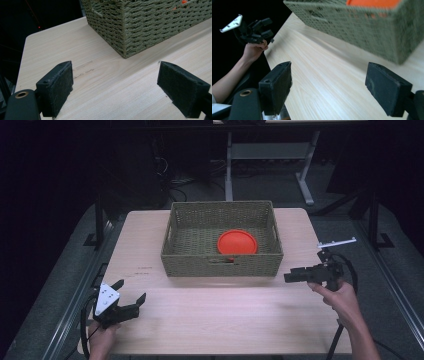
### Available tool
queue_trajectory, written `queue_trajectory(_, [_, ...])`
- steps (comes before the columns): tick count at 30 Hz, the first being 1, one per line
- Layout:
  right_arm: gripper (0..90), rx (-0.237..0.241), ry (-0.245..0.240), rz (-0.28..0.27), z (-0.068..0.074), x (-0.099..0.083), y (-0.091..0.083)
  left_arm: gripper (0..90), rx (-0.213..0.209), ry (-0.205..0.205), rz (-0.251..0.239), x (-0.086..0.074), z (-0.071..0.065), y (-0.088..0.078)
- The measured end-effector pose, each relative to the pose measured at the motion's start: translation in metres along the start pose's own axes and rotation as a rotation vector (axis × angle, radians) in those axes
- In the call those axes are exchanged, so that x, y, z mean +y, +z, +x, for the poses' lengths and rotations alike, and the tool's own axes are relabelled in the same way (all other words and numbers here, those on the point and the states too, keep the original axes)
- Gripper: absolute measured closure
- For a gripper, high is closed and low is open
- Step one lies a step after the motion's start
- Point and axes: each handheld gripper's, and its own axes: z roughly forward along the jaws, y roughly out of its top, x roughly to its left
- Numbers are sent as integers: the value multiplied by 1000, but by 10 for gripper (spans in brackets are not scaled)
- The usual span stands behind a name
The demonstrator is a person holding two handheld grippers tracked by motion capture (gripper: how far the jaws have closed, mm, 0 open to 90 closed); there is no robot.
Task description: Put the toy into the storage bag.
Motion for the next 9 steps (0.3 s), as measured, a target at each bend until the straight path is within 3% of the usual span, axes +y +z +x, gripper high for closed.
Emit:
queue_trajectory(4, [198,-11,24,0,-7,-20,0,127,1,-7,-5,0,-1,0])
queue_trajectory(9, [193,-26,10,-24,-5,-42,1,127,-3,-2,-5,1,-4,0])
